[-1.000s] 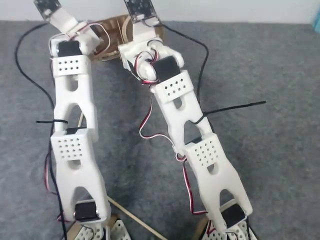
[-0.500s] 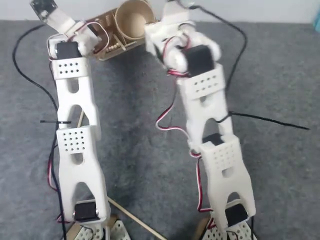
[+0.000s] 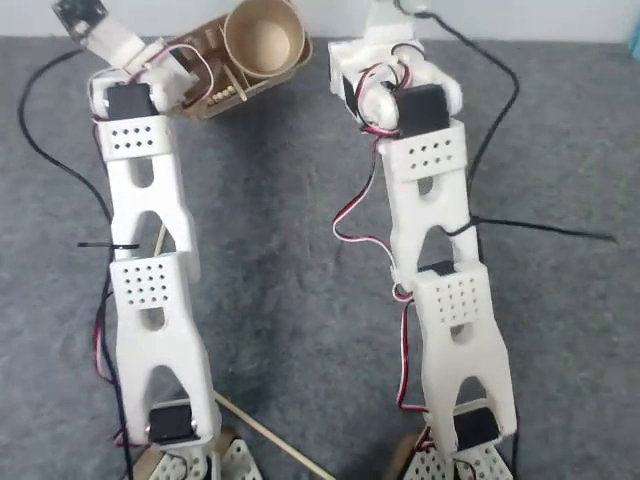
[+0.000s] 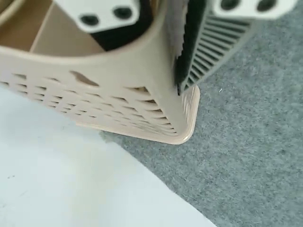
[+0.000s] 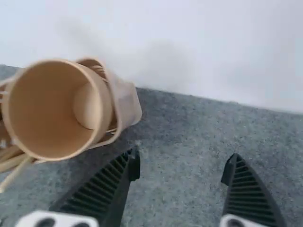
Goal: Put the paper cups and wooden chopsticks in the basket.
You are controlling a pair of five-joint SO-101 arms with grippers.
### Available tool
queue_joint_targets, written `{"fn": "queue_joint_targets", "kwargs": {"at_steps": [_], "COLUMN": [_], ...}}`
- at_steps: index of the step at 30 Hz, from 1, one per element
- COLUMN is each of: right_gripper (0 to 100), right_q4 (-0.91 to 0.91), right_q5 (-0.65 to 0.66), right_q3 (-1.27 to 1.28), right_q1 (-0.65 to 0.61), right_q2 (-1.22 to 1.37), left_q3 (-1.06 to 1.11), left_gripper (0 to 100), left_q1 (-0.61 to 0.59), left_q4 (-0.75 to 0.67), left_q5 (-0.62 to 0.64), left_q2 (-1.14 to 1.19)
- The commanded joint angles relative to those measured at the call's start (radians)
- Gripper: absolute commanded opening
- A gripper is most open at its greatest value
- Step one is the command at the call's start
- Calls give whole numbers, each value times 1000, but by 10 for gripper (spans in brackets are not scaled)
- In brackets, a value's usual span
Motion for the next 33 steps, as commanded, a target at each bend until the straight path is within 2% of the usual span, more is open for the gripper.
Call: {"fn": "queue_joint_targets", "kwargs": {"at_steps": [1,5,11,24,28,33], "right_gripper": [289,289,289,288,288,288], "right_q4": [-48,-88,-170,-274,-288,-291], "right_q5": [-83,-252,-341,-333,-270,-261], "right_q3": [-41,-38,-40,-43,-41,-41], "right_q1": [4,2,-39,-91,-120,-145], "right_q2": [-24,-13,53,65,67,68], "left_q3": [-27,-27,-27,-27,-27,-27], "left_gripper": [9,9,9,9,9,9], "left_q1": [-14,-14,-14,-28,-29,-29], "left_q4": [8,8,9,9,12,21], "left_q5": [26,26,26,23,23,23], "left_q2": [-8,-6,-3,-3,-5,-3]}}
